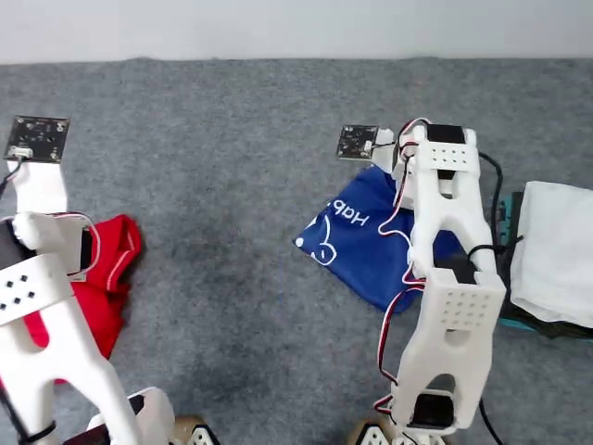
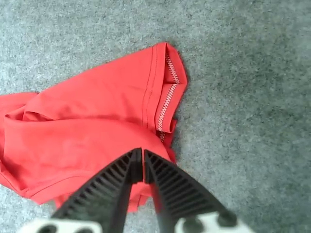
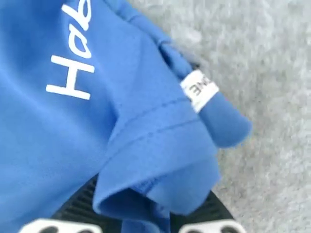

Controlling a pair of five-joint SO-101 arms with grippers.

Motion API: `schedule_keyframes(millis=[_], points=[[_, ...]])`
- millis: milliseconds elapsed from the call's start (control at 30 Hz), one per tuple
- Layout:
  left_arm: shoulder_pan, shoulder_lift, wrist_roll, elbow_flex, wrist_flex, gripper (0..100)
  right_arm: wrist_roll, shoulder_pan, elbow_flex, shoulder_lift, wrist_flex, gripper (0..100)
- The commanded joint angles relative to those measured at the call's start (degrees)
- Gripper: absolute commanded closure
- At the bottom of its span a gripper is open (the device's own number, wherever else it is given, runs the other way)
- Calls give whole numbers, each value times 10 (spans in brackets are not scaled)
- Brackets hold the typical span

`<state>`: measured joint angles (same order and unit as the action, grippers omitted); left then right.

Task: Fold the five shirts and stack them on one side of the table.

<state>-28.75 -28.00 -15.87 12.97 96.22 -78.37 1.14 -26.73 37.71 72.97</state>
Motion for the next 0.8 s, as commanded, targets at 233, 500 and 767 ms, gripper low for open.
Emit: schedule_keyframes(millis=[233,500,767], points=[[2,-14,-4,-2,5,986,244,23,-91,-72,-8,780],[2,-17,-4,-2,5,986,509,17,-91,-109,75,778],[2,-13,-4,-2,5,986,796,-13,-91,-139,258,775]])
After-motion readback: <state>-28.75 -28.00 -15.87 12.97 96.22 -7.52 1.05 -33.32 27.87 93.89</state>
